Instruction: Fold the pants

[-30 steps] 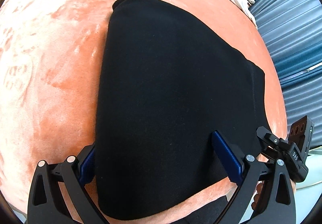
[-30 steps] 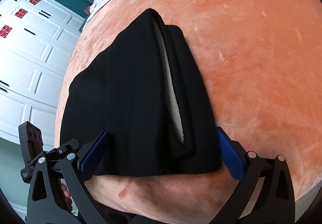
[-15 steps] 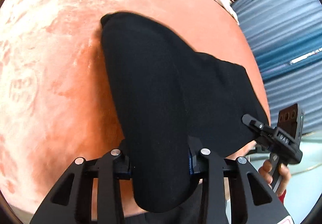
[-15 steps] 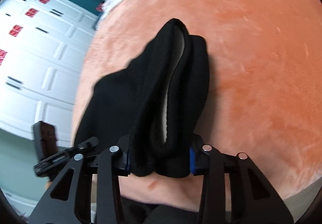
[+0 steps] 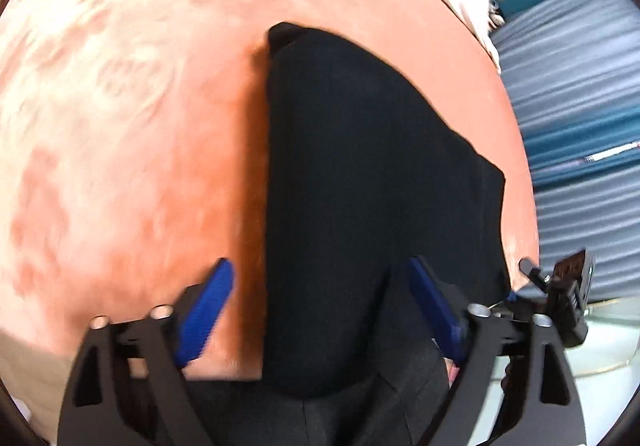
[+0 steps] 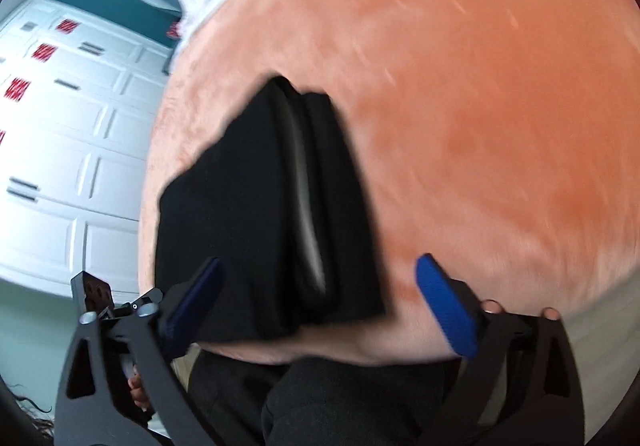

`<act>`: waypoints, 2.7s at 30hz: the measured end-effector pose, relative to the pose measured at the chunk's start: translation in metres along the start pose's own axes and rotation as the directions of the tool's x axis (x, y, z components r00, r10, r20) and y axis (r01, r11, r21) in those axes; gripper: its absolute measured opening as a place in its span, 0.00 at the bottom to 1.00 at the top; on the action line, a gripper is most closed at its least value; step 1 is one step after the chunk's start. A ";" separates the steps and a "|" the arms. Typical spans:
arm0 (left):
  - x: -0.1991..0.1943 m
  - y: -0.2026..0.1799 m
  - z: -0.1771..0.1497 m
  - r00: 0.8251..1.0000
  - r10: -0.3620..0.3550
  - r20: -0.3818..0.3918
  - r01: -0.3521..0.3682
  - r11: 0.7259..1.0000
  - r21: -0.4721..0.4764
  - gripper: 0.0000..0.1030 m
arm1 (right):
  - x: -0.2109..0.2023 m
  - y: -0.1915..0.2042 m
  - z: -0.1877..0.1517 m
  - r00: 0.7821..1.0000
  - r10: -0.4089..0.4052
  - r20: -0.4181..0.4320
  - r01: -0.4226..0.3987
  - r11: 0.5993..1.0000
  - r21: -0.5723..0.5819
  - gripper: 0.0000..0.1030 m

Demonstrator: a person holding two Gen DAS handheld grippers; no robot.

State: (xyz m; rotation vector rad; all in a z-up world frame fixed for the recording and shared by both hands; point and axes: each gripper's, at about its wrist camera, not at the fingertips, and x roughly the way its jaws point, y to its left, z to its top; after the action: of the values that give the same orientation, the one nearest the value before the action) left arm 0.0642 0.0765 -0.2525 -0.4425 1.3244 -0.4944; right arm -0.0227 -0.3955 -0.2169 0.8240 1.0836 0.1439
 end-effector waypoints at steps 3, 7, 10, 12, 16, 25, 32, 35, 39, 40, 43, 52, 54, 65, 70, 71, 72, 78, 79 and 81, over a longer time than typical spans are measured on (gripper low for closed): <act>0.020 0.003 0.009 0.995 -0.059 -0.076 0.057 0.998 -0.032 0.85 | 0.034 -0.001 0.011 0.996 -0.025 -0.083 0.026 1.000 0.001 0.96; 0.037 -0.030 0.001 0.990 0.104 -0.092 -0.095 0.991 0.097 0.85 | 0.041 0.010 0.001 0.995 -0.079 -0.066 0.074 0.994 -0.077 0.96; 0.043 -0.057 0.005 0.973 0.226 -0.054 -0.213 0.959 0.189 0.86 | 0.043 0.021 -0.003 0.993 -0.100 -0.058 0.094 0.991 -0.098 0.96; 0.044 -0.062 0.004 0.966 0.257 -0.037 -0.245 0.951 0.189 0.88 | 0.050 0.026 -0.006 0.988 -0.145 -0.046 0.138 0.982 -0.129 0.96; 0.047 -0.068 0.003 0.958 0.285 -0.021 -0.277 0.943 0.182 0.89 | 0.053 0.030 -0.011 0.981 -0.192 -0.020 0.186 0.969 -0.161 0.96; 0.052 -0.089 0.004 0.932 0.362 0.015 -0.356 0.910 0.213 0.90 | 0.055 0.035 -0.015 0.982 -0.189 -0.015 0.184 0.970 -0.159 0.96; 0.063 -0.104 0.003 0.926 0.377 0.027 -0.374 0.902 0.218 0.90 | 0.056 0.034 -0.019 0.981 -0.196 -0.005 0.192 0.966 -0.171 0.96; 0.065 -0.104 0.003 0.926 0.377 0.029 -0.375 0.902 0.214 0.91 | 0.056 0.034 -0.019 0.982 -0.188 -0.003 0.185 0.968 -0.167 0.96; 0.065 -0.105 0.002 0.926 0.377 0.035 -0.375 0.903 0.211 0.91 | 0.055 0.035 -0.021 0.983 -0.184 -0.002 0.181 0.969 -0.168 0.95; 0.065 -0.105 0.003 0.928 0.371 0.034 -0.370 0.906 0.206 0.91 | 0.054 0.035 -0.022 0.984 -0.177 -0.003 0.174 0.970 -0.169 0.92; 0.066 -0.100 0.004 0.939 0.342 0.027 -0.341 0.922 0.184 0.91 | 0.052 0.036 -0.022 0.987 -0.162 -0.009 0.158 0.973 -0.169 0.84; 0.065 -0.092 0.004 0.962 0.272 0.022 -0.272 0.947 0.173 0.84 | 0.048 0.027 -0.020 0.998 -0.046 -0.039 0.041 0.991 -0.125 0.59; 0.065 -0.085 0.005 0.966 0.256 0.025 -0.257 0.956 0.143 0.92 | 0.049 0.019 -0.018 0.999 0.007 -0.045 -0.010 0.997 -0.082 0.67; 0.031 -0.081 -0.002 0.981 0.182 0.072 -0.190 0.973 0.131 0.41 | 0.029 0.044 -0.026 1.000 0.029 0.010 -0.028 0.995 -0.092 0.42; 0.005 -0.078 -0.005 0.991 0.126 0.042 -0.130 0.983 0.128 0.36 | 0.009 0.067 -0.036 0.999 0.038 0.023 -0.034 0.991 -0.129 0.40; 0.000 -0.080 -0.008 0.990 0.133 0.042 -0.138 0.981 0.139 0.36 | 0.005 0.071 -0.039 0.999 0.036 0.023 -0.032 0.990 -0.134 0.40; -0.006 -0.083 -0.012 0.990 0.135 0.046 -0.141 0.979 0.149 0.36 | 0.001 0.075 -0.042 0.999 0.035 0.024 -0.032 0.990 -0.140 0.40; -0.051 -0.105 -0.027 0.985 0.144 0.091 -0.159 0.967 0.201 0.35 | -0.027 0.098 -0.054 0.998 0.042 0.038 -0.035 0.985 -0.170 0.40; -0.058 -0.109 -0.027 0.985 0.144 0.099 -0.162 0.965 0.207 0.35 | -0.031 0.102 -0.054 0.998 0.047 0.044 -0.038 0.984 -0.174 0.40; -0.070 -0.121 -0.027 0.982 0.143 0.125 -0.168 0.960 0.224 0.35 | -0.040 0.110 -0.052 0.996 0.058 0.061 -0.046 0.982 -0.183 0.40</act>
State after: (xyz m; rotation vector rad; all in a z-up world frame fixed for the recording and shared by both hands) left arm 0.0153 0.0176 -0.1329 -0.1659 1.1697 -0.4813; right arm -0.0549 -0.3103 -0.1271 0.6883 0.9714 0.2545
